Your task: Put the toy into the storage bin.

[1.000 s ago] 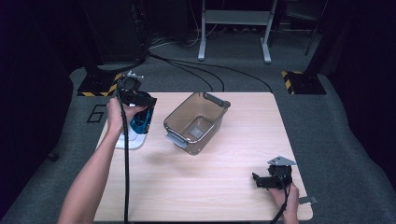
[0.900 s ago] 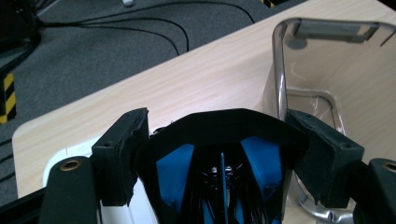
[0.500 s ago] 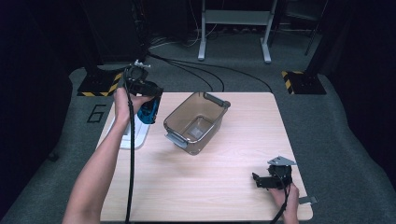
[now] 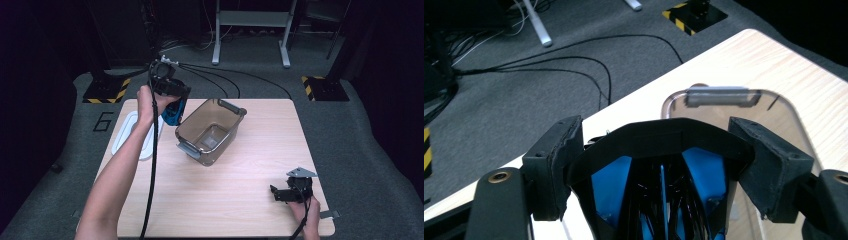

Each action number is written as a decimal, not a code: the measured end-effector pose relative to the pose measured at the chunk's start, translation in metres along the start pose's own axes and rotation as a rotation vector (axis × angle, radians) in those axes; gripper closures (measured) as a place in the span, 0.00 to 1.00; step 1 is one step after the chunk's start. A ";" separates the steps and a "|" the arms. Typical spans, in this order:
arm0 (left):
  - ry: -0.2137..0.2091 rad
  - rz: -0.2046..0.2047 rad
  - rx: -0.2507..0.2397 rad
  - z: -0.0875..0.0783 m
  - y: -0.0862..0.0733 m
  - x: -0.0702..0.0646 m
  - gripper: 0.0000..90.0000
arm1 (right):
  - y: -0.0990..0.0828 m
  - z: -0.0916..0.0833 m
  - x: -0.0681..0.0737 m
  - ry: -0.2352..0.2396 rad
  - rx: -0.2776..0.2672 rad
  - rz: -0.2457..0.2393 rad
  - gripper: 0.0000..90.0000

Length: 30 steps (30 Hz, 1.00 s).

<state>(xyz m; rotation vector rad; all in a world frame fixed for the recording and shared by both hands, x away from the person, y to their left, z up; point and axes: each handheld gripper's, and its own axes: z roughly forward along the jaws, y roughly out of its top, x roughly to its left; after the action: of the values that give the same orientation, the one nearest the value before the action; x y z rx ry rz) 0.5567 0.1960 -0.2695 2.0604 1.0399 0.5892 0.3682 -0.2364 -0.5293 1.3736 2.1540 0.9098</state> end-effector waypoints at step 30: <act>-0.089 0.075 0.021 0.027 0.019 -0.053 0.27 | 0.000 0.000 0.000 0.000 0.000 0.000 0.01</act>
<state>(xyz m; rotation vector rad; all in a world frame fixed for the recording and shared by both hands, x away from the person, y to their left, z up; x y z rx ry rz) 0.5535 0.1340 -0.2748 2.1316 0.9250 0.5214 0.3682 -0.2364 -0.5293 1.3736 2.1539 0.9100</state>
